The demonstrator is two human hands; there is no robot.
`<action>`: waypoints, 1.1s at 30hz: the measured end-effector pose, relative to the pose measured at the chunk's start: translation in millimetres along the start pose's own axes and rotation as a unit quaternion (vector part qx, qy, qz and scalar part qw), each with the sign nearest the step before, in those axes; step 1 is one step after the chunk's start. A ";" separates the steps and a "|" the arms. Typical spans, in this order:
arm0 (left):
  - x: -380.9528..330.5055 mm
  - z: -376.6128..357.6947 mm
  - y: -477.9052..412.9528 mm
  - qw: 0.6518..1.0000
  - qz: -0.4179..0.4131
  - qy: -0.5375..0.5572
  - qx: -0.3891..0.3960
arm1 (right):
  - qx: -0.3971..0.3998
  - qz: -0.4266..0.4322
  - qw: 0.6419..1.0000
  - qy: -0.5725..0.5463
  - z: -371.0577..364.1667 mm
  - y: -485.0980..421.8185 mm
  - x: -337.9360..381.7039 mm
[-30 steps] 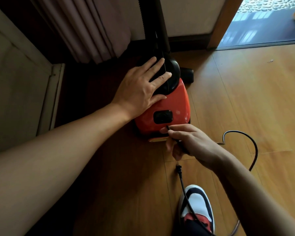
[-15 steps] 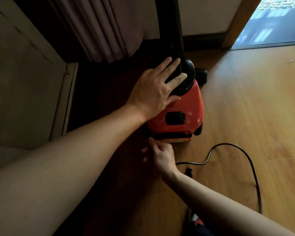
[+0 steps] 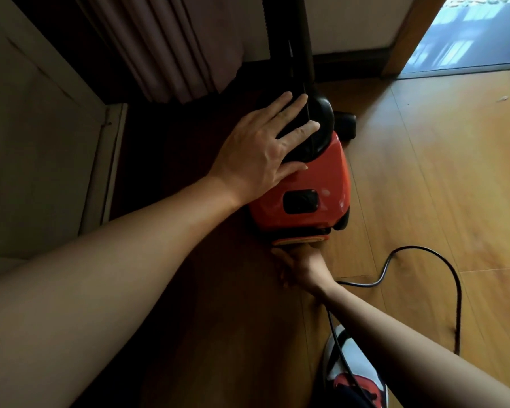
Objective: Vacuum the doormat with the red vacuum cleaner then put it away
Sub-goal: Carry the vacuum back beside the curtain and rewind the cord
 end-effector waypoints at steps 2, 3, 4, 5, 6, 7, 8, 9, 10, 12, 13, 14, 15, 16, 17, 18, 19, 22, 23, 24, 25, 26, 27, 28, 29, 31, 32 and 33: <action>0.9 -0.5 0.3 1.000 0.001 0.004 -0.002 | -0.048 0.006 0.998 0.030 14.7 -2.1 -9.4; 1.2 -0.7 0.5 1.000 0.002 0.005 -0.004 | -0.072 0.003 0.997 0.040 22.2 -3.4 -13.5; 1.4 -0.9 0.7 1.000 0.002 0.007 -0.004 | -0.093 -0.005 0.994 0.052 30.1 -4.5 -17.3; 1.3 -1.3 0.7 1.000 0.001 0.009 -0.003 | -0.108 -0.017 0.992 0.066 38.5 -6.4 -21.5; 1.3 -1.3 0.8 1.000 0.001 0.010 -0.001 | -0.119 -0.032 0.990 0.076 47.7 -7.5 -25.5; 1.6 -1.1 0.6 1.000 0.001 0.011 -0.001 | -0.130 -0.048 0.987 0.079 58.2 -9.0 -30.4; 1.6 -0.8 0.6 1.000 0.000 0.011 -0.002 | -0.143 -0.060 0.984 0.085 69.6 -8.9 -34.6; 1.6 -0.3 0.6 1.000 -0.001 0.011 -0.003 | -0.157 -0.064 0.981 0.096 81.5 -7.8 -37.3; 1.4 -0.3 0.8 1.000 -0.002 0.012 -0.004 | -0.163 -0.066 0.979 0.104 92.5 -4.9 -37.9; 2.1 -0.9 1.2 1.000 -0.001 0.014 -0.003 | -0.149 -0.068 0.982 0.094 108.0 0.4 -33.3; 2.4 -1.1 1.2 1.000 0.001 0.014 -0.003 | -0.132 -0.073 0.986 0.076 112.9 3.3 -28.5; 2.3 -1.4 1.4 1.000 0.002 0.015 -0.002 | -0.107 -0.084 0.990 0.046 117.1 6.6 -23.5; 2.3 -1.5 1.2 1.000 0.004 0.015 -0.002 | -0.079 -0.096 0.992 0.003 120.5 9.9 -18.2; 1.8 -1.4 1.0 1.000 0.005 0.015 -0.002 | -0.049 -0.108 0.992 -0.042 123.5 14.3 -12.7; 1.4 -1.3 0.6 1.000 0.005 0.014 -0.002 | -0.022 -0.119 0.989 -0.083 125.7 19.3 -7.8; 1.1 -1.1 0.3 1.000 0.005 0.013 -0.002 | 0.003 -0.129 0.985 -0.115 127.5 25.6 -3.1; 0.8 -0.8 0.0 1.000 0.005 0.013 -0.002 | 0.024 -0.138 0.980 -0.139 128.8 32.4 0.7; -0.7 -0.7 -0.6 1.000 0.010 0.014 -0.001 | 0.062 -0.148 0.973 -0.167 130.5 54.1 11.7; -1.1 -0.4 -0.7 1.000 0.010 0.014 -0.002 | 0.072 -0.143 0.972 -0.173 130.5 61.6 16.6; -1.8 -0.3 -0.6 1.000 0.010 0.014 -0.001 | 0.083 -0.133 0.972 -0.176 130.3 69.1 22.4; -2.0 0.0 -0.5 1.000 0.010 0.014 0.000 | 0.094 -0.118 0.972 -0.180 129.4 76.4 29.1; -2.2 0.3 -0.2 1.000 0.010 0.013 0.000 | 0.103 -0.101 0.973 -0.182 127.8 83.2 36.3; -2.4 0.6 -0.2 1.000 0.011 0.012 -0.001 | 0.110 -0.084 0.974 -0.182 125.1 89.3 43.8; -2.8 0.7 -0.2 1.000 0.011 0.011 -0.002 | 0.116 -0.066 0.975 -0.179 120.9 95.1 51.5; -3.4 0.7 -0.2 1.000 0.013 0.011 -0.003 | 0.118 -0.048 0.977 -0.173 114.9 99.9 58.4; -4.0 0.2 -0.6 1.000 0.015 0.010 -0.005 | 0.122 -0.022 0.980 -0.155 97.2 107.3 70.7; -4.2 0.2 -0.8 1.000 0.014 0.006 -0.006 | 0.125 -0.015 0.982 -0.140 85.6 110.1 75.7; -4.0 0.5 -1.2 1.000 0.013 0.003 -0.006 | 0.126 -0.007 0.985 -0.116 73.6 111.2 80.1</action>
Point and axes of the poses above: each hand's wrist, its own y-axis away from the middle knuckle, its own z-axis out of the back of the hand, x = y × z, the point moved 4 cm from there along -y, towards the middle knuckle, and after that the axes turned 14 degrees about -z, right-handed, at the moved point
